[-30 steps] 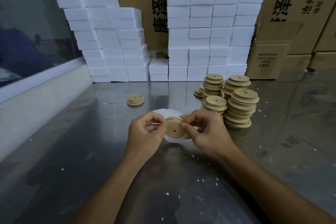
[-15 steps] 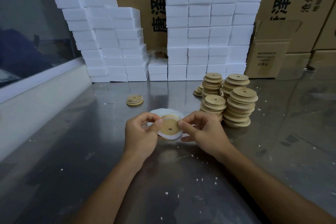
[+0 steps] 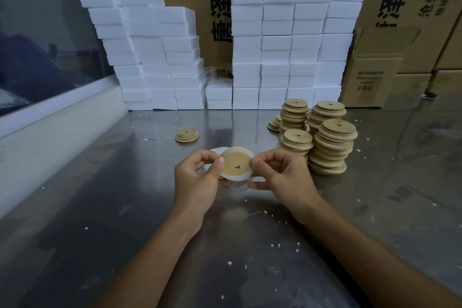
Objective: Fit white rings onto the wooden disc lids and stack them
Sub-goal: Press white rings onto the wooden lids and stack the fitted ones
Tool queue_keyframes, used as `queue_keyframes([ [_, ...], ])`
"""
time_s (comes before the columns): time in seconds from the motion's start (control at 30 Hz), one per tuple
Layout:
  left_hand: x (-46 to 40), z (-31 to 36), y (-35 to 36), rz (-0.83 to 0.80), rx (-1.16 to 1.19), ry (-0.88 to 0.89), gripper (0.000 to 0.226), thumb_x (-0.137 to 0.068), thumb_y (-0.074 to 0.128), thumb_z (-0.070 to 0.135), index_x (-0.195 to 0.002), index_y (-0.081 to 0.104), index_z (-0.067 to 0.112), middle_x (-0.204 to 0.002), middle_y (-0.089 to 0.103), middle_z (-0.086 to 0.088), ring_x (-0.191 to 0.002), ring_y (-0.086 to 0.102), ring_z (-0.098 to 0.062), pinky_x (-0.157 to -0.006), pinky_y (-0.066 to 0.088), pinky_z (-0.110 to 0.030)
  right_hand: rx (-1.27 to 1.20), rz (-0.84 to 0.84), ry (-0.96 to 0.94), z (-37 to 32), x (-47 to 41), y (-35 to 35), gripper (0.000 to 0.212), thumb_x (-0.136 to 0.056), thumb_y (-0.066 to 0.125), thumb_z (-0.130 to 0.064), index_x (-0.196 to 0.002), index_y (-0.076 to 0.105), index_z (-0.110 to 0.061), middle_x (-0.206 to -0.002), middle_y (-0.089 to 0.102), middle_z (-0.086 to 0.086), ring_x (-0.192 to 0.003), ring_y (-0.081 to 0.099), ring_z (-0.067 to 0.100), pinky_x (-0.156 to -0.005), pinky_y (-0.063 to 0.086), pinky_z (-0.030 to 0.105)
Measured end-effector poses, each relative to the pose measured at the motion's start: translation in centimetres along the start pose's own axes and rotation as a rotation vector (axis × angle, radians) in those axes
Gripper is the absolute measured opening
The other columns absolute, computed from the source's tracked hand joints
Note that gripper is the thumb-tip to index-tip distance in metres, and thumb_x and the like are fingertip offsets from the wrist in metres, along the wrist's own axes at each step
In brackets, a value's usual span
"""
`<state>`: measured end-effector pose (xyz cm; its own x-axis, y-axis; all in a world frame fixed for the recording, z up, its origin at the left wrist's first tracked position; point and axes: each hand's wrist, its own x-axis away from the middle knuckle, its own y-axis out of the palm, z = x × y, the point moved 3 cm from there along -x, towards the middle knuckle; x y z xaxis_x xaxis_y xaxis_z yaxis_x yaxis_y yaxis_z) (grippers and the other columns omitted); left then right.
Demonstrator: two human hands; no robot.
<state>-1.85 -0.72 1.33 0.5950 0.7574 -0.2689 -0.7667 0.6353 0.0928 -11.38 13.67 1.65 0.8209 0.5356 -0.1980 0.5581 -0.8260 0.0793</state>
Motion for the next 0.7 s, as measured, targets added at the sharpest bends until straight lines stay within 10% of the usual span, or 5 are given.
queue_keyframes([
  [0.27,0.6,1.2,0.2,-0.131,-0.123,0.19,0.022,-0.086,0.07,0.005,-0.079,0.065,0.024,-0.086,0.07,0.006,-0.08,0.072,-0.019,-0.064,0.06,-0.052,0.412,-0.007,-0.33,-1.4,0.4,0.1,0.01,-0.088,0.072,-0.009,-0.084,0.074,-0.018,-0.082,0.075,-0.007,-0.082,0.072,0.006,-0.07,0.058,0.022],
  [0.7,0.5,1.1,0.1,-0.094,0.105,-0.028,0.027,-0.086,0.067,-0.002,-0.068,0.067,0.018,-0.088,0.071,-0.007,-0.083,0.073,-0.026,-0.06,0.06,-0.045,0.241,-0.074,-0.176,-2.0,-0.1,-0.6,0.006,-0.084,0.075,-0.001,-0.086,0.077,-0.006,-0.09,0.078,0.006,-0.086,0.075,0.022,-0.086,0.06,0.036],
])
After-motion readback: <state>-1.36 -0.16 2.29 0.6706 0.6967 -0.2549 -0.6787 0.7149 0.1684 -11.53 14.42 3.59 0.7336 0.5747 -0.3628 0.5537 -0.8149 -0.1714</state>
